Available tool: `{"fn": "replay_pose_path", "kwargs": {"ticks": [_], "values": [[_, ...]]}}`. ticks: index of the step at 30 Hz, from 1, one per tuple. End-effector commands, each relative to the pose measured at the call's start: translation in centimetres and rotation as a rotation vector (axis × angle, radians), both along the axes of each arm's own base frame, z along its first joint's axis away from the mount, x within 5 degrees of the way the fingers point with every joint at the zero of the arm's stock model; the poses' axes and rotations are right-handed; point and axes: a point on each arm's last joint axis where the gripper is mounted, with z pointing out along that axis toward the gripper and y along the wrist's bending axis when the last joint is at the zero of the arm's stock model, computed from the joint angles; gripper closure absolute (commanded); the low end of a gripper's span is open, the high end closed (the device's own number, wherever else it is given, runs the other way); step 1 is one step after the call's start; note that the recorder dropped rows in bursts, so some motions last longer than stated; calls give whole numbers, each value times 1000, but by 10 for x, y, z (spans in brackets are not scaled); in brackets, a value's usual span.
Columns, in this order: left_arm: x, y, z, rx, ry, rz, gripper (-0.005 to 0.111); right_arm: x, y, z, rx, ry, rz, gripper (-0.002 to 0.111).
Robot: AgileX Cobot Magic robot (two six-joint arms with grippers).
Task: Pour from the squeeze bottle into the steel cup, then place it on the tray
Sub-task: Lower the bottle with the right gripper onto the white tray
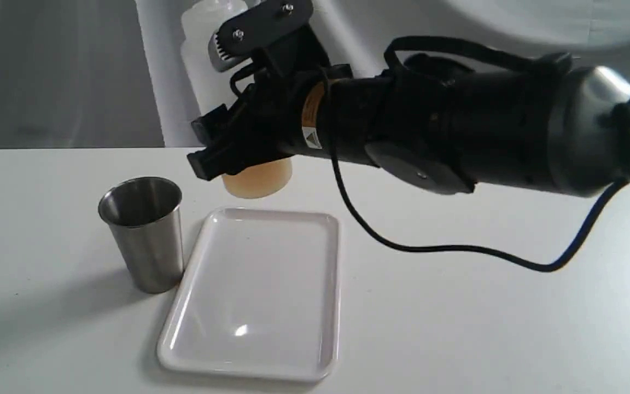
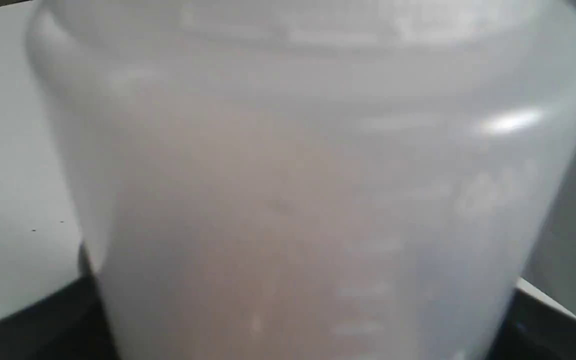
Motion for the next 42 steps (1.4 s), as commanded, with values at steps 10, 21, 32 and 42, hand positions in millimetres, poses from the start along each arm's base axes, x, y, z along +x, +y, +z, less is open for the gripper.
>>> {"fn": "replay_pose_path", "kwargs": {"ticks": [10,21,32,42], "values": [[0,0,-1,1,-7,-6,98,-20,-11,-29,171,-135,60,108],[0,0,-1,1,-7,-6,98,-18,-20,-60,164,-111,47,108],[0,0,-1,1,-7,-6,98,-10,-14,-107,148,-68,67,108],[0,0,-1,1,-7,-6,98,-7,-9,-131,157,-122,102,108]]}}
